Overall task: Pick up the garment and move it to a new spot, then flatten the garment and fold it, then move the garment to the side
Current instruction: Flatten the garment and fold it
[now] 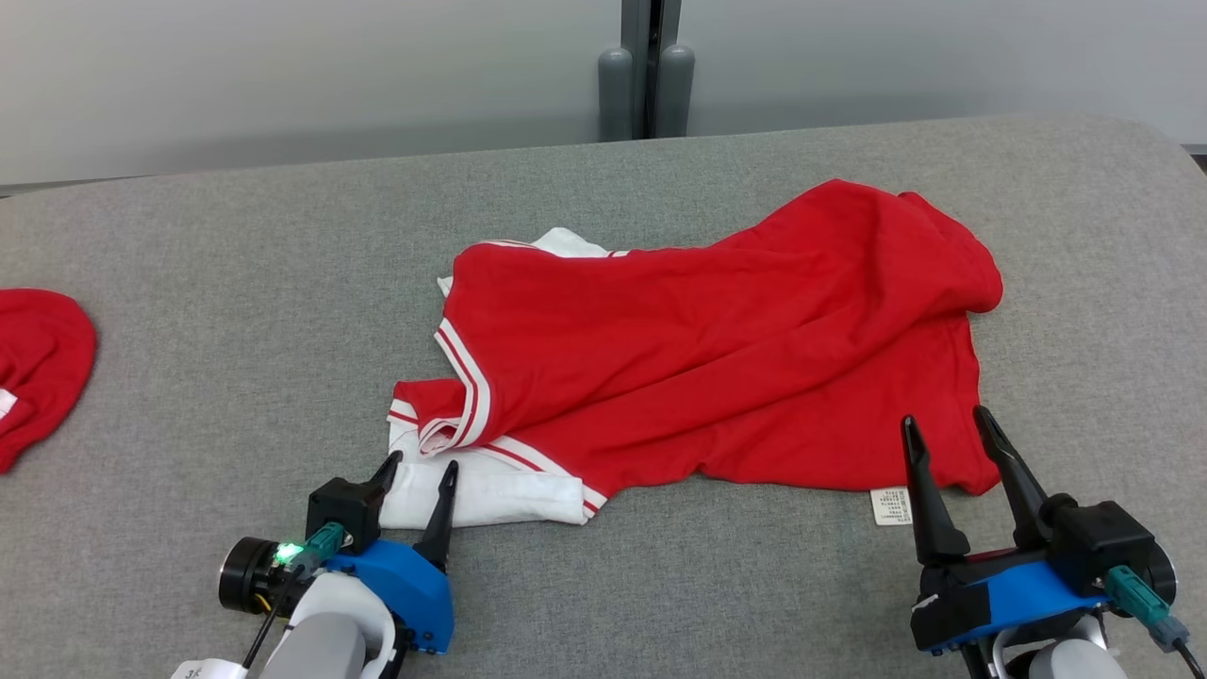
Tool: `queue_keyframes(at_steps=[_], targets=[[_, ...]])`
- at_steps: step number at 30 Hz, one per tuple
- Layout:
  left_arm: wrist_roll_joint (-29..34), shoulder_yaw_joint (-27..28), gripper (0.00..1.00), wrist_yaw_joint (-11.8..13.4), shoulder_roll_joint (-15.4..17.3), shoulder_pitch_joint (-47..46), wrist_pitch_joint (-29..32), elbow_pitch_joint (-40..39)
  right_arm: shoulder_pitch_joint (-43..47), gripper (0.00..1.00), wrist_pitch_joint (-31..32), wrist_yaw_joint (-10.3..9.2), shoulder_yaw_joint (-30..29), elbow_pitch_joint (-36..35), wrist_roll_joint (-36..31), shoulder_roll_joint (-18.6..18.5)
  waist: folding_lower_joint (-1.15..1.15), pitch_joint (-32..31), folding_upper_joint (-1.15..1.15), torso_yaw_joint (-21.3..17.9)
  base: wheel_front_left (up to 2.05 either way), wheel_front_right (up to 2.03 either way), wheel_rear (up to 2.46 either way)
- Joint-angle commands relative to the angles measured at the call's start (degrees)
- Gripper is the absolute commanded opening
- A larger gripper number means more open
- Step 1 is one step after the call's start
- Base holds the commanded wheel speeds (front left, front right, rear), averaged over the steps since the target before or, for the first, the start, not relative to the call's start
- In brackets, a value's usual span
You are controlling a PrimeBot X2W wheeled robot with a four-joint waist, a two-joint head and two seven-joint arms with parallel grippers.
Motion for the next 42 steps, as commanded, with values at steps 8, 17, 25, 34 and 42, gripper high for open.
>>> queue_keyframes(at_steps=[8, 17, 25, 34, 42], targets=[[-0.96, -0.08, 0.0, -0.06, 0.49, -0.06, -0.15, -0.07, 0.26, 1.0, -0.18, -0.01, -0.38, -0.01, 0.37, -0.35, -0.01, -1.19, 0.0, 0.63, 0.0, 0.0, 0.0], [0.45, -0.19, 0.0, -0.06, 0.0, 9.14, -0.14, -10.2, 2.45, 1.0, -0.18, -0.02, -1.47, -0.08, 1.22, 0.03, -0.01, -2.89, 0.0, 3.36, 0.0, 0.0, 0.0], [1.89, 0.12, 0.0, 0.15, -0.08, 17.81, -0.14, -17.06, 2.96, 1.0, -0.18, -0.02, -1.25, -0.05, 1.7, 0.27, -0.01, -3.84, 0.0, 6.07, 0.0, 0.0, 0.0], [3.09, 3.72, 1.0, 0.61, 0.37, 23.89, -0.14, -21.69, 3.38, 1.0, -0.18, -0.01, -1.14, 0.48, 2.55, 0.36, -0.01, -4.54, 0.0, 6.69, 0.0, 0.0, 0.0], [3.7, 7.54, 1.0, 0.76, -1.26, 24.95, -0.14, -28.18, 3.95, 1.0, -0.18, -0.01, -1.76, 0.64, 2.8, 0.4, -0.01, -5.37, 0.0, 6.23, 0.0, 0.0, 0.0]])
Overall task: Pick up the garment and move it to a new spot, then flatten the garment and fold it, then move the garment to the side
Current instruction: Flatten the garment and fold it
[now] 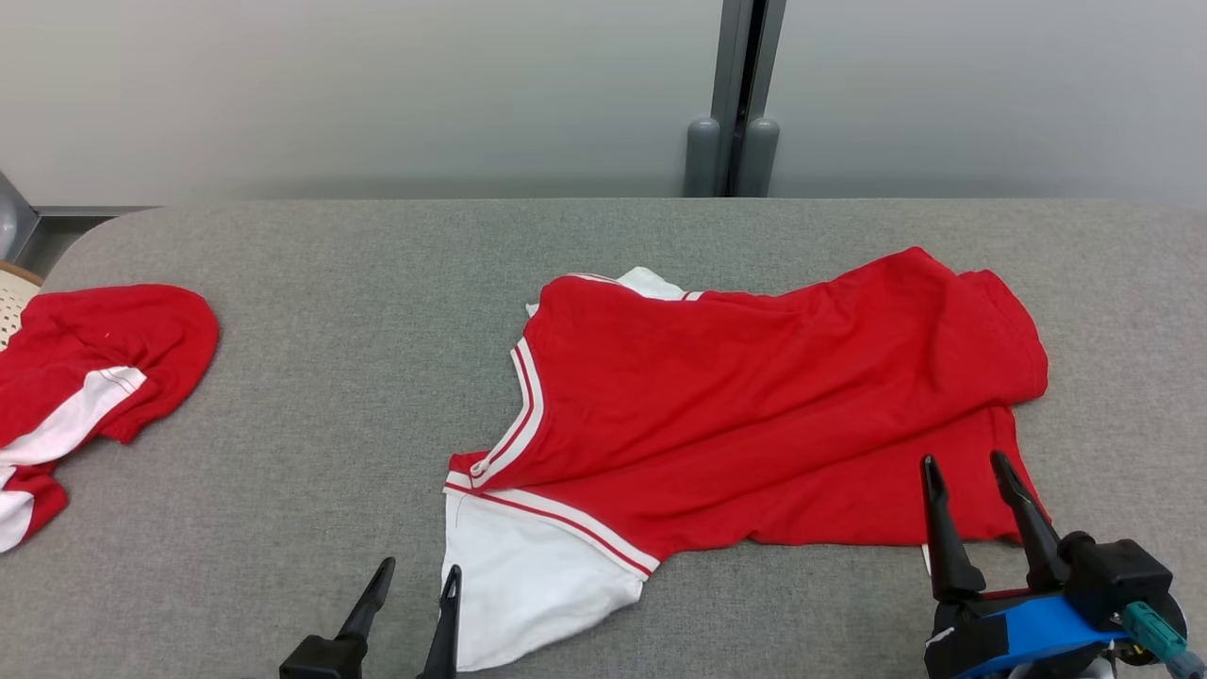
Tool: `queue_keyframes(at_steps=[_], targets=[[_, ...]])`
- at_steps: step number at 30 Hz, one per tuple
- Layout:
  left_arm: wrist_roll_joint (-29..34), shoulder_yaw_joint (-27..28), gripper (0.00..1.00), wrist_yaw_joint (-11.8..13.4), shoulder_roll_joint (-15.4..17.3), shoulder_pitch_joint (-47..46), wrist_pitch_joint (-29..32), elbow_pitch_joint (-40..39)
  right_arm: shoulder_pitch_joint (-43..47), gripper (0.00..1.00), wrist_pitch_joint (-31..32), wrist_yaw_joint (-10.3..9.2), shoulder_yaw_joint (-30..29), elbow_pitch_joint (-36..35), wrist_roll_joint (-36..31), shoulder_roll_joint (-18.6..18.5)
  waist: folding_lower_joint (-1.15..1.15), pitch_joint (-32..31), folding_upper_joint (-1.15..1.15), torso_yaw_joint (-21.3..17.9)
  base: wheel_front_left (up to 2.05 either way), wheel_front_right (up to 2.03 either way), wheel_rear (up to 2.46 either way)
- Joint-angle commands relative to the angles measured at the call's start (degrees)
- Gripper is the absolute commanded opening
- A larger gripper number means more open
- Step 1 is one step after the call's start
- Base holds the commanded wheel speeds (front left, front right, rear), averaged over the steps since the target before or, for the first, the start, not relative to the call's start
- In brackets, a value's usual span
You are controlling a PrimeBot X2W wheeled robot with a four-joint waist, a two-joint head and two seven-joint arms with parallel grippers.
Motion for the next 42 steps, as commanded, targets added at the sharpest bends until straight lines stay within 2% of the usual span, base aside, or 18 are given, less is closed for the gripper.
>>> queue_keyframes(at_steps=[1, 8, 14, 19, 31, 42], targets=[[0.6, 0.09, 1.0, 0.21, -0.14, -0.61, -0.14, -0.41, 0.51, 1.0, -0.18, 0.0, -0.02, 0.16, 0.17, 0.08, 0.01, -0.21, 0.0, -0.16, 0.0, 0.0, 0.0], [1.71, 0.64, 1.0, -0.25, -1.01, -4.05, -0.15, -1.0, 0.81, 1.0, -0.18, 0.0, 0.7, 0.66, 0.21, 0.11, 0.01, -1.1, 0.0, -1.25, 0.0, 0.0, 0.0], [-0.08, 5.81, 1.0, 0.9, -1.91, -4.09, -0.14, -4.71, 1.28, 1.0, -0.18, 0.0, -0.63, 0.16, 0.07, 0.05, 0.01, -1.81, 0.0, -2.58, 0.0, 0.0, 0.0], [1.13, 8.38, 1.0, 1.43, -2.32, -2.6, -0.14, -6.7, 2.46, 1.0, -0.18, 0.0, -3.02, -0.43, -0.94, -0.33, 0.01, -3.02, 0.0, -3.43, 0.0, 0.0, 0.0], [4.37, 11.19, 1.0, 3.49, -2.5, -0.47, -0.14, -10.0, 7.31, 1.0, -0.18, 0.0, -6.32, -3.54, -3.5, -0.39, 0.01, -5.98, 0.0, -3.87, 0.0, 0.0, 0.0], [4.91, 13.81, 1.0, 3.36, -1.99, -0.62, -0.14, -9.81, 8.49, 1.0, -0.18, 0.0, -5.63, -5.08, -4.18, 0.03, 0.01, -5.87, 0.0, -3.28, 0.0, 0.0, 0.0]])
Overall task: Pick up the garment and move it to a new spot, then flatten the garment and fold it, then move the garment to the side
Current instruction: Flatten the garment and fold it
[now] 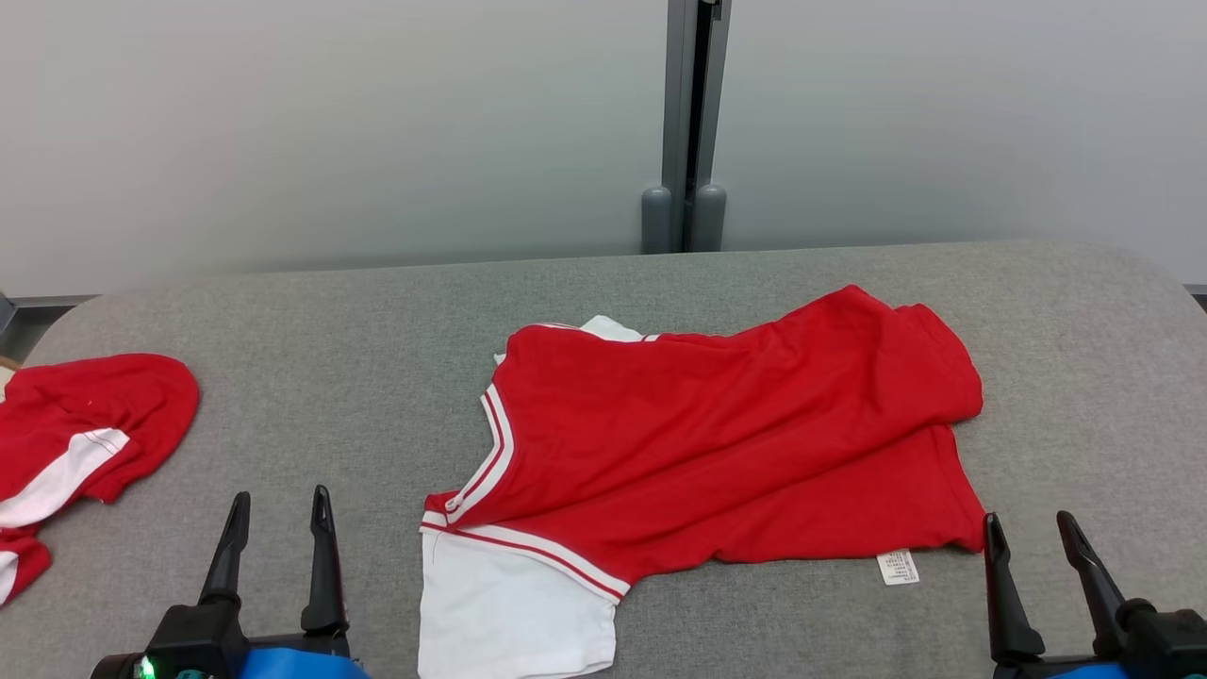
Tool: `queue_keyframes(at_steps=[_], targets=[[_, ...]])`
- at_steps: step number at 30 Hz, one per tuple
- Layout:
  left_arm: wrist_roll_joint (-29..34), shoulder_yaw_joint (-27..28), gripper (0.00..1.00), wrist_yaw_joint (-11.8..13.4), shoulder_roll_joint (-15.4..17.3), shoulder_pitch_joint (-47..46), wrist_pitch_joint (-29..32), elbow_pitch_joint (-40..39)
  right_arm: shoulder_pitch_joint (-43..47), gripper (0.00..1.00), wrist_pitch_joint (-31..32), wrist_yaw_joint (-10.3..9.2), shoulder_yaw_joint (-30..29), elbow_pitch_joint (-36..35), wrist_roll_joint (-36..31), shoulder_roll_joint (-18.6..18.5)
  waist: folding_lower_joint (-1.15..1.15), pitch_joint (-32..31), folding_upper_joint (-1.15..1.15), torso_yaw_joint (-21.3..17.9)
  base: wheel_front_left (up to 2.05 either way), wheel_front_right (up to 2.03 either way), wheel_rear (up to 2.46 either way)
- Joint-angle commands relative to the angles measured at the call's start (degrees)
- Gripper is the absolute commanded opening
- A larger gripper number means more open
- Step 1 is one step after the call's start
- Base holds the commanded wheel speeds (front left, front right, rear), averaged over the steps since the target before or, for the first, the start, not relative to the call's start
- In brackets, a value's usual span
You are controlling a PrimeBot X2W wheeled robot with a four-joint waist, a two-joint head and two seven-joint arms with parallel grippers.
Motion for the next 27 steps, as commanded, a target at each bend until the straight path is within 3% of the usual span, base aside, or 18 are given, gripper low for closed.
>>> queue_keyframes(at_steps=[1, 18, 27], targets=[[0.31, 0.32, 1.0, -0.12, 0.21, -0.06, -0.14, 0.14, 0.24, 1.0, -0.18, 0.0, 0.16, -0.28, -0.49, 0.08, 0.0, 0.07, 0.0, 0.08, 0.0, 0.0, 0.0], [-0.14, -0.67, 1.0, -1.03, -0.32, -0.01, -0.14, 2.89, -1.6, 1.0, -0.18, 0.0, 0.2, 1.11, -0.01, 0.25, 0.0, 0.43, 0.0, 0.43, 0.0, 0.0, 0.0], [-2.74, -6.85, 1.0, -2.77, -0.74, -0.41, -0.14, 12.26, -8.81, 1.0, -0.18, 0.0, -2.79, 10.38, -0.26, -1.17, 0.0, 2.34, 0.0, 0.42, 0.0, 0.0, 0.0]])
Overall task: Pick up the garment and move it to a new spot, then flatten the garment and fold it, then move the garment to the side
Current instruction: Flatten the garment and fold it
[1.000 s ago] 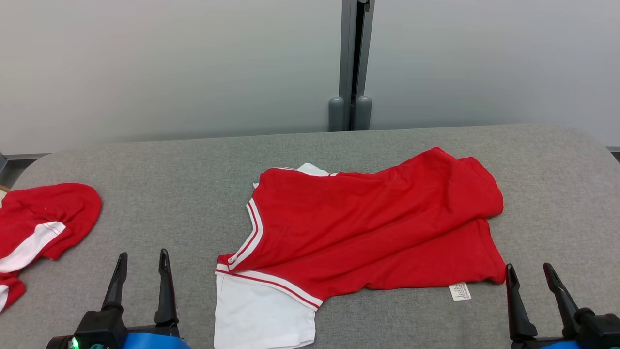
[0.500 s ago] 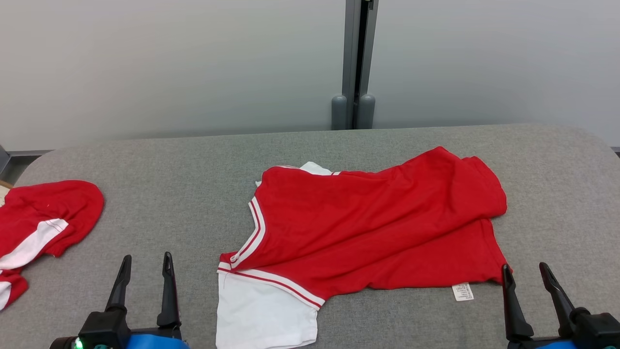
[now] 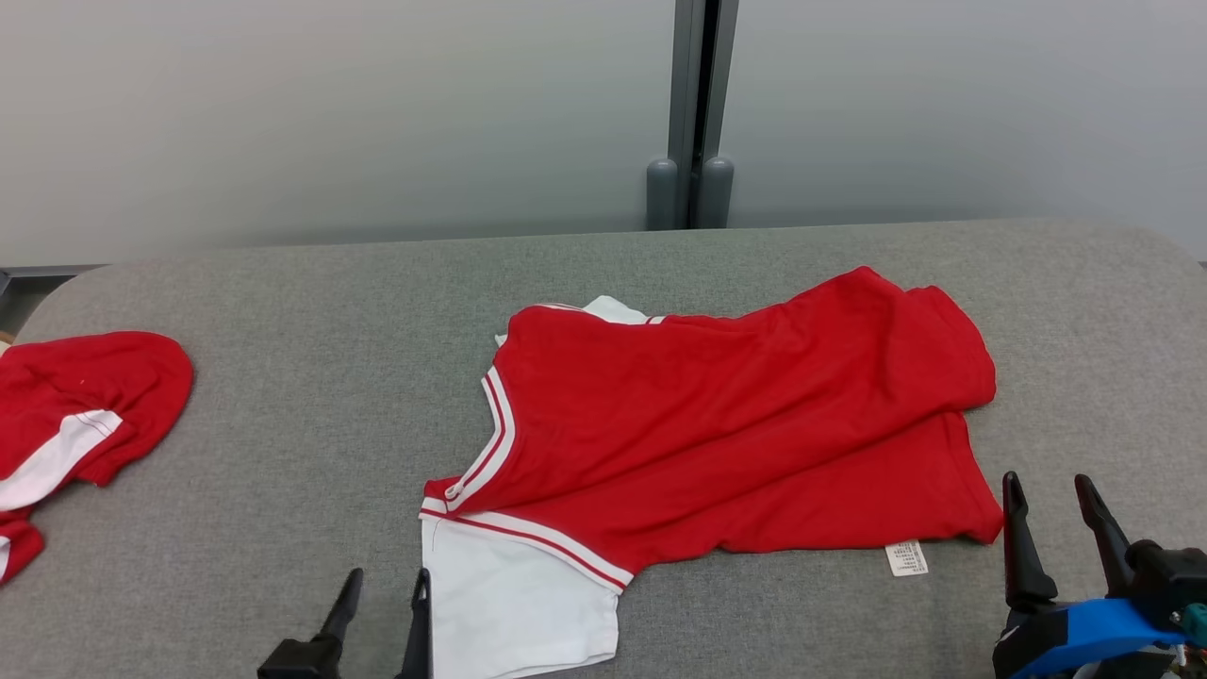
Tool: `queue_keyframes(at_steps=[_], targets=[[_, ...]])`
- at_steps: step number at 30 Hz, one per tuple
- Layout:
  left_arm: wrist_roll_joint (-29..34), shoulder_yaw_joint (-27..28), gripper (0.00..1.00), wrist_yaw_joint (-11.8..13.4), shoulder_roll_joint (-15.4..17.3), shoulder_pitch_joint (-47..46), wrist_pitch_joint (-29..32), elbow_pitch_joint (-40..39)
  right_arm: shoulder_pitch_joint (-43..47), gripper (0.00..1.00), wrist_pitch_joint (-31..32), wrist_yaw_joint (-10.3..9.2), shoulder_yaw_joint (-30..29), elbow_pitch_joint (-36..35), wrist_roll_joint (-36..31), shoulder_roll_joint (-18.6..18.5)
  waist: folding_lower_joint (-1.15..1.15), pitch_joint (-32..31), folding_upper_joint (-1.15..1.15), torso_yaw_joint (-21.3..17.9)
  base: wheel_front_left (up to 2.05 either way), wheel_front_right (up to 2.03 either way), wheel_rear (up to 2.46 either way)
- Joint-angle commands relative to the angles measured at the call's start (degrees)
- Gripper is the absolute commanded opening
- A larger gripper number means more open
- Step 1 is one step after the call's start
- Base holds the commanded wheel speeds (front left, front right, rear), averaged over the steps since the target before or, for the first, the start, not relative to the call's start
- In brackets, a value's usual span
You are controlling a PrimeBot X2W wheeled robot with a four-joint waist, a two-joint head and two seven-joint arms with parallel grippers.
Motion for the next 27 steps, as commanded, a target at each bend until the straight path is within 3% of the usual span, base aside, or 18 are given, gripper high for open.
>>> queue_keyframes(at_steps=[1, 10, 16, 25, 26, 27], targets=[[-0.41, -0.61, 1.0, -0.35, -0.04, -0.18, -0.15, 0.62, -1.12, 1.0, -0.17, 0.0, -0.39, 1.32, -0.33, -0.43, 0.0, 0.45, 0.0, 0.12, 0.0, 0.0, 0.0], [-3.23, -6.83, 1.0, -0.86, -0.1, -1.07, -0.16, 8.22, -9.05, 1.0, -0.18, 0.0, -2.19, 14.46, 0.46, -2.71, 0.0, 2.67, 0.0, 1.25, 0.0, 0.0, 0.0], [-5.53, -9.83, 1.0, -1.04, -0.11, -1.53, 0.04, 11.85, -11.31, 1.0, -0.18, 0.0, -2.15, 18.02, 0.83, -2.99, 0.0, 3.7, 0.0, 1.63, 0.0, 0.0, 0.0], [-10.53, -12.87, 1.0, -1.08, -0.13, -3.75, -0.02, 10.91, -12.18, 1.0, -0.18, 0.0, -1.86, 22.13, 2.45, -2.6, 0.0, 4.08, 0.0, 1.89, 0.0, 0.0, 0.0], [-10.75, -12.89, 0.97, -0.96, -0.13, -3.78, -0.02, 11.06, -12.2, 1.0, -0.18, 0.0, -1.76, 22.47, 2.7, -2.44, 0.0, 4.04, 0.0, 1.89, 0.0, 0.0, 0.0], [-11.18, -12.89, 0.72, -0.92, -0.13, -3.7, -0.03, 11.33, -12.18, 1.0, -0.18, 0.0, -1.67, 22.78, 2.73, -2.43, 0.0, 4.01, 0.0, 1.89, 0.0, 0.0, 0.0]])
